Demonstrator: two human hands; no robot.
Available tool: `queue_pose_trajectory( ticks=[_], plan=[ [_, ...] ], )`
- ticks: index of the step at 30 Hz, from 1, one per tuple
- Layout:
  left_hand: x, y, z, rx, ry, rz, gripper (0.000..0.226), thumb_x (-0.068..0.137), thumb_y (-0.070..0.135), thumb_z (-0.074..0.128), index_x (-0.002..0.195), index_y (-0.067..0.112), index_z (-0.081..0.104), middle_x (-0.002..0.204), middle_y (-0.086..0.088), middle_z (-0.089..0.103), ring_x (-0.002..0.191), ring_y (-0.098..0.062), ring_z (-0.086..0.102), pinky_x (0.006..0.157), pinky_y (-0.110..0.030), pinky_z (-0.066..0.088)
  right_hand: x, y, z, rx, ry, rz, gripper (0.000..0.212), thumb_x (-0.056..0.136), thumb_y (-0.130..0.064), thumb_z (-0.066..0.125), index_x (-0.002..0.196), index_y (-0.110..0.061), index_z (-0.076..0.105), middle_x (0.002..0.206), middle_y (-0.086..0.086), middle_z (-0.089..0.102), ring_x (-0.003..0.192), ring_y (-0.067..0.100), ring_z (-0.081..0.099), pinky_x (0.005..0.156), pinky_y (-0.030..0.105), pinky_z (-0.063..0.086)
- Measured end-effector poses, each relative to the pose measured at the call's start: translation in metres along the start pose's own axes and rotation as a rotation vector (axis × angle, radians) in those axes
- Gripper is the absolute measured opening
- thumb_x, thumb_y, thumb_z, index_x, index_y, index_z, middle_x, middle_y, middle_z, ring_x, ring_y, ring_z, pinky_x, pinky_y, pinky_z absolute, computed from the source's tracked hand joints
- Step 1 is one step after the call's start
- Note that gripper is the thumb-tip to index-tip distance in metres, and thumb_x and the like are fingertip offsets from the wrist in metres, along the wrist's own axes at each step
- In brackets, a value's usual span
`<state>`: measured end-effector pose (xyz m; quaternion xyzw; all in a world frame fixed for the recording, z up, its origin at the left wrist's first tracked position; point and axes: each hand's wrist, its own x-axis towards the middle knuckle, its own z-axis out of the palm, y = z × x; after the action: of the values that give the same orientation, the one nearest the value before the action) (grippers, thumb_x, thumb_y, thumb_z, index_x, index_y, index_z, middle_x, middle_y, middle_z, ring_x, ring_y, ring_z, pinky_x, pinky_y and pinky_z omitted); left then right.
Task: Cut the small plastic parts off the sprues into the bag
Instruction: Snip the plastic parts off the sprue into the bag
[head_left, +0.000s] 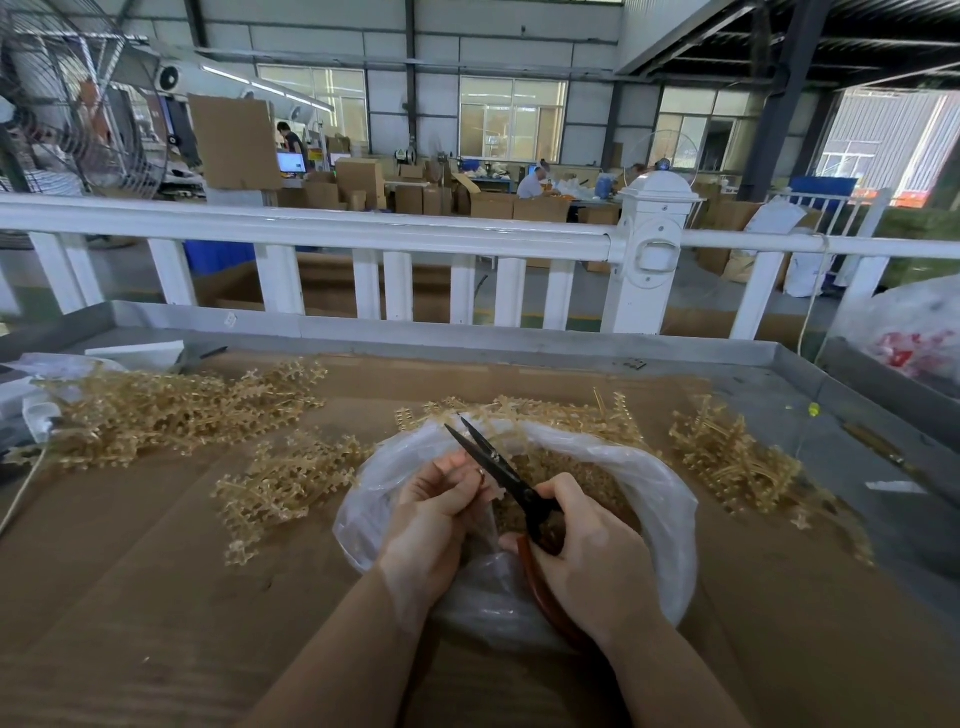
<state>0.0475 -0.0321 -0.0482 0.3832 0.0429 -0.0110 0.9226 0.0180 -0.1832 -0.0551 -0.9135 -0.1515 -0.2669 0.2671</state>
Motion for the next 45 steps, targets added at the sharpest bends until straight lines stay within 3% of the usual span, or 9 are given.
queue_pose_trajectory(
  ticks=[10,16,18,23,28,35,40,45],
  plan=[
    [0.0020,-0.0001,-0.0024,-0.014,0.036,-0.018,0.019,0.091,-0.011,0.045,0.095,-0.002,0.062,0.074,-0.013,0.068,0.064,-0.019,0.068,0.057,-0.027,0.058,0.0003,0.0024,-0.0002,0.041,0.018,0.062,0.044,0.079,-0.048,0.069,0.111,-0.022,0.055,0.097,-0.010,0.063,0.092,0.008,0.059,0.080,0.026,0.051],
    [0.0055,-0.0020,-0.0039,0.016,0.046,-0.031,0.021,0.090,-0.011,0.046,0.096,-0.001,0.063,0.080,-0.013,0.064,0.071,-0.020,0.063,0.065,-0.027,0.057,0.0007,0.0042,0.0014,-0.057,-0.054,0.096,0.045,0.084,-0.051,0.061,0.119,-0.026,0.049,0.103,-0.008,0.061,0.100,0.010,0.056,0.084,0.023,0.047],
    [0.0061,-0.0008,-0.0043,-0.016,0.032,-0.040,0.019,0.089,-0.010,0.047,0.091,0.000,0.063,0.079,-0.013,0.064,0.068,-0.019,0.066,0.061,-0.025,0.058,0.0012,0.0044,0.0017,-0.066,-0.060,0.097,0.044,0.085,-0.052,0.060,0.119,-0.027,0.048,0.103,-0.009,0.060,0.100,0.009,0.056,0.084,0.023,0.047],
    [0.0064,-0.0001,-0.0049,-0.011,0.025,-0.034,0.013,0.078,0.005,0.062,0.092,0.003,0.063,0.078,-0.010,0.067,0.067,-0.016,0.067,0.063,-0.023,0.058,0.0018,0.0045,0.0026,-0.054,-0.064,0.075,0.042,0.085,-0.050,0.062,0.117,-0.027,0.050,0.102,-0.010,0.061,0.100,0.009,0.056,0.082,0.023,0.047],
    [0.0040,-0.0009,-0.0019,-0.018,0.061,0.002,0.015,0.088,-0.010,0.050,0.093,0.000,0.059,0.076,-0.013,0.066,0.064,-0.017,0.067,0.058,-0.025,0.058,0.0011,0.0042,0.0003,0.025,-0.027,0.051,0.044,0.079,-0.053,0.067,0.112,-0.026,0.054,0.099,-0.011,0.062,0.095,0.006,0.057,0.081,0.023,0.048],
    [0.0026,0.0022,-0.0001,-0.029,0.020,0.020,0.022,0.093,-0.012,0.038,0.091,0.004,0.053,0.083,-0.013,0.047,0.079,-0.022,0.053,0.076,-0.030,0.050,0.0006,-0.0003,0.0010,0.000,-0.022,-0.055,0.044,0.075,-0.048,0.071,0.107,-0.020,0.060,0.094,-0.006,0.067,0.091,0.013,0.063,0.076,0.024,0.053],
    [0.0029,0.0000,-0.0003,-0.042,0.004,0.047,0.022,0.093,-0.012,0.038,0.089,0.004,0.051,0.082,-0.012,0.042,0.075,-0.020,0.049,0.059,-0.020,0.054,0.0006,0.0001,0.0010,-0.030,-0.039,-0.046,0.046,0.079,-0.053,0.065,0.112,-0.021,0.058,0.098,-0.005,0.066,0.095,0.014,0.061,0.079,0.027,0.053],
    [0.0044,-0.0022,-0.0008,-0.033,0.012,0.043,0.021,0.092,-0.012,0.039,0.091,0.004,0.053,0.080,-0.011,0.044,0.076,-0.020,0.051,0.069,-0.025,0.055,0.0014,0.0000,0.0015,-0.040,-0.069,-0.033,0.046,0.082,-0.057,0.056,0.113,-0.023,0.055,0.098,-0.006,0.063,0.096,0.013,0.058,0.081,0.029,0.051]
  ],
)
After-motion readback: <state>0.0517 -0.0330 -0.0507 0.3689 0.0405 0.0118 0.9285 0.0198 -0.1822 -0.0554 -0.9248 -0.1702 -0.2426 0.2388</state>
